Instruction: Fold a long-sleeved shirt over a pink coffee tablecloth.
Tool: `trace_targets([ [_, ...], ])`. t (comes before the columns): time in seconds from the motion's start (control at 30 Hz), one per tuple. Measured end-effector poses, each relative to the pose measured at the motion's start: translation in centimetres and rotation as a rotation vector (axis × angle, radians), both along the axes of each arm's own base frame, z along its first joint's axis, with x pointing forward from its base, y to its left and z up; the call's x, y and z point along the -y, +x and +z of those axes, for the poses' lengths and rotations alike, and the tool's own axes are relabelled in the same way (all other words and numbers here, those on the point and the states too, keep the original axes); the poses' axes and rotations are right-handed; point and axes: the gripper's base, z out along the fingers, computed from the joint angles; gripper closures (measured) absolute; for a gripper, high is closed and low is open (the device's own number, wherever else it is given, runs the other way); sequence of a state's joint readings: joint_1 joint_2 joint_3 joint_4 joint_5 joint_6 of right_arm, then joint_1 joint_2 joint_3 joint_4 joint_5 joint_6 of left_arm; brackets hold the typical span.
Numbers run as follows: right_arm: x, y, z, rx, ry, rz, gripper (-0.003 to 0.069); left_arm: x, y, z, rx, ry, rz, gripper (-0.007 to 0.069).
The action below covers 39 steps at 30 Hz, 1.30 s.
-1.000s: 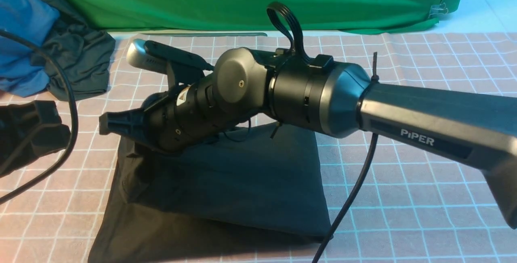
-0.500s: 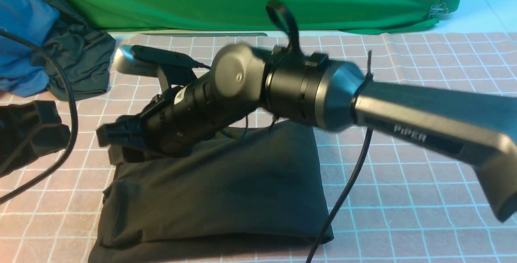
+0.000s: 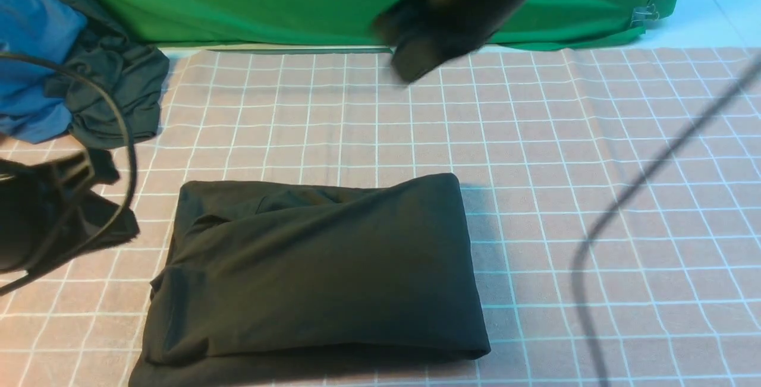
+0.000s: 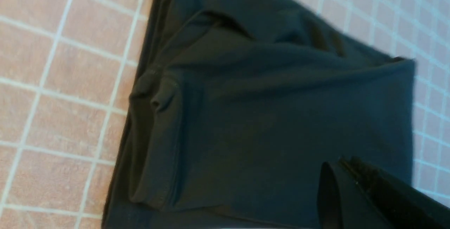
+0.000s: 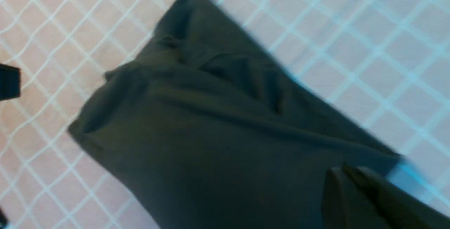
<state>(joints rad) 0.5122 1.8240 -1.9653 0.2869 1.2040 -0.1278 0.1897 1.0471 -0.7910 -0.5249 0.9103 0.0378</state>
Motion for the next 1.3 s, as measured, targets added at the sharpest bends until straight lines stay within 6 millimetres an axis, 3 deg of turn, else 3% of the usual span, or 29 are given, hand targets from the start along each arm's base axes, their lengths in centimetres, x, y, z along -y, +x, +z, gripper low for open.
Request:
trace_targets([
  [0.03, 0.2, -0.1, 0.0, 0.000, -0.004, -0.002, 0.0620, 0.0, 0.1, -0.1, -0.005, 0.000, -0.003, 0.0611],
  [0.1, 2.5, -0.8, 0.2, 0.004, -0.037, -0.029, 0.0620, -0.2, 1.6, -1.5, -0.035, -0.005, -0.039, 0.0611],
  [0.23, 4.3, -1.9, -1.4, -0.042, -0.095, -0.027, 0.0620, -0.3, 3.8, -3.6, -0.102, -0.022, -0.067, 0.0611],
  [0.4, 5.1, -3.2, -4.5, -0.141, -0.159, 0.001, 0.0620, 1.6, 7.2, -5.3, -0.150, 0.090, -0.196, 0.0611],
  [0.57, 5.3, -3.4, -6.5, -0.181, -0.181, 0.001, 0.0620, 3.4, 10.3, -5.4, -0.116, 0.216, -0.270, 0.0600],
  [0.67, 5.2, -3.2, -6.6, -0.163, -0.176, 0.002, 0.0620, 4.1, 11.6, -5.1, -0.073, 0.252, -0.299, 0.0552],
  [0.97, 5.1, -3.0, -6.4, -0.127, -0.162, -0.002, 0.0621, 5.6, 13.2, -7.2, -0.069, 0.305, -0.403, 0.0228],
  [1.07, 5.1, -3.0, -6.3, -0.118, -0.158, -0.005, 0.0621, 5.6, 13.5, -7.8, -0.082, 0.307, -0.406, 0.0157],
  [1.3, 5.1, -2.8, -6.2, -0.098, -0.149, -0.011, 0.0622, 5.7, 13.9, -9.5, -0.124, 0.313, -0.432, 0.0146],
])
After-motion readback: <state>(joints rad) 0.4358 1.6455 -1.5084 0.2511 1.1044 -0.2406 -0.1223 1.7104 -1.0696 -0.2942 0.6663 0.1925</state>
